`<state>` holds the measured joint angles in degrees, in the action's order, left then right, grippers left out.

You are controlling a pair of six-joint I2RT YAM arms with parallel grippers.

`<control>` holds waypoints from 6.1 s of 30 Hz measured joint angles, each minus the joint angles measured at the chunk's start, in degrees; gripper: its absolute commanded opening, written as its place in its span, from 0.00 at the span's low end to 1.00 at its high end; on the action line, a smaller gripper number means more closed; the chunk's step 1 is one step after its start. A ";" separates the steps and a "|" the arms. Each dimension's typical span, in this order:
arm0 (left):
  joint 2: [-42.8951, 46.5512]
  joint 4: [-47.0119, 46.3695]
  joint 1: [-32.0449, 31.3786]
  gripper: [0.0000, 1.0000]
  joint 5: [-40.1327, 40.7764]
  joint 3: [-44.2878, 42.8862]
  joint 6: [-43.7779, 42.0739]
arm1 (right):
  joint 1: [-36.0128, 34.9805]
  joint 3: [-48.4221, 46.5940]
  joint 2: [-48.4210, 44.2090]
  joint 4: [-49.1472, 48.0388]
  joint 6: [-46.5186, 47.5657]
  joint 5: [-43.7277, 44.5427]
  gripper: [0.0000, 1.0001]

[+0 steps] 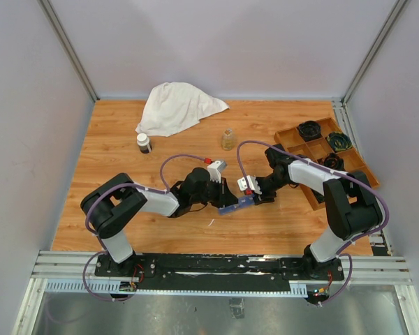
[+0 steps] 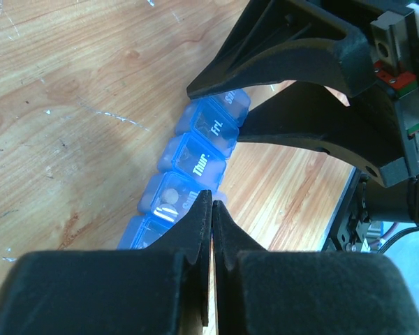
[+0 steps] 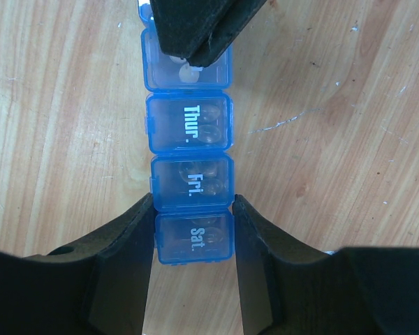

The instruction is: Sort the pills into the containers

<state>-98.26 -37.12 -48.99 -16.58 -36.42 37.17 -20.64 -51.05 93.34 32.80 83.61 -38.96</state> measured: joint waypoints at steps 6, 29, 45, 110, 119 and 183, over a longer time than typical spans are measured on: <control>0.61 0.42 -0.02 0.00 0.04 -0.13 0.17 | 0.00 0.00 0.02 -0.02 -0.04 0.00 0.41; -5.40 -2.43 -1.09 0.03 1.79 -2.10 4.20 | 0.00 0.00 0.02 -0.13 -0.48 0.13 0.45; 13.84 4.90 -1.09 0.45 5.16 3.45 -1.11 | 0.02 0.00 -0.98 -3.08 -3.13 0.42 0.86; 53.92 39.95 7.37 0.99 4.20 -29.05 -19.43 | 11.37 -37.70 -40.24 -3.93 -77.44 7.15 0.98; 54.36 40.09 7.37 0.99 3.87 -29.05 -20.22 | 11.37 -37.70 -40.24 -3.74 -77.42 7.91 0.98; 55.04 40.35 7.37 0.99 2.93 -28.26 -21.51 | 11.37 -37.27 -40.26 -2.93 -75.63 11.74 0.98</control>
<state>-43.22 3.22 -41.63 -13.65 -64.69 15.66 -9.28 -88.31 53.08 29.87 7.99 -27.22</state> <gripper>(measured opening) 0.993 0.984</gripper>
